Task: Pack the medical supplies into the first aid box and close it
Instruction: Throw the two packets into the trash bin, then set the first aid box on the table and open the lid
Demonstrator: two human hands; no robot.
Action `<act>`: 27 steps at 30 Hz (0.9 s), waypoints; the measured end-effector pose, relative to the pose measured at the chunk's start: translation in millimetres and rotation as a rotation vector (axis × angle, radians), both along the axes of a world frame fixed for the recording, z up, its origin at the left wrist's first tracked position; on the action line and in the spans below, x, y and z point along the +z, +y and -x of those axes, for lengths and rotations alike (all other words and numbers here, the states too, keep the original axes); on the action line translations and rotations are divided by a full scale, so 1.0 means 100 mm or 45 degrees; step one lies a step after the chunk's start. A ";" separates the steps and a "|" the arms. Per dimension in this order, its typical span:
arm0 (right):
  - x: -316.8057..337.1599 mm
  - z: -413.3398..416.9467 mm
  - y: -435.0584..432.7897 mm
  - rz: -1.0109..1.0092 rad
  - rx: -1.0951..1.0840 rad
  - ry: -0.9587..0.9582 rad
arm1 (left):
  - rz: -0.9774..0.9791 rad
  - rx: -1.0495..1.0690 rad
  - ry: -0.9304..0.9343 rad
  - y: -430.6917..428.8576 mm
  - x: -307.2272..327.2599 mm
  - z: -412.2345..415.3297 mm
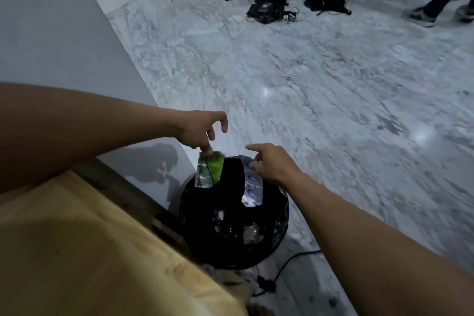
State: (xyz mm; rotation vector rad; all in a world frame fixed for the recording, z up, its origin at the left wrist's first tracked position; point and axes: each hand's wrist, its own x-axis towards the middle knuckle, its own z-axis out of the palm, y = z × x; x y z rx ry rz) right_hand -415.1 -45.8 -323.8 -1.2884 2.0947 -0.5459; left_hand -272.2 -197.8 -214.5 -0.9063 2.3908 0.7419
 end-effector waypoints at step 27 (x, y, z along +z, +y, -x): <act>3.32 -1.27 0.51 0.535 0.460 0.703 | 0.914 0.511 0.311 1.39 2.63 -1.94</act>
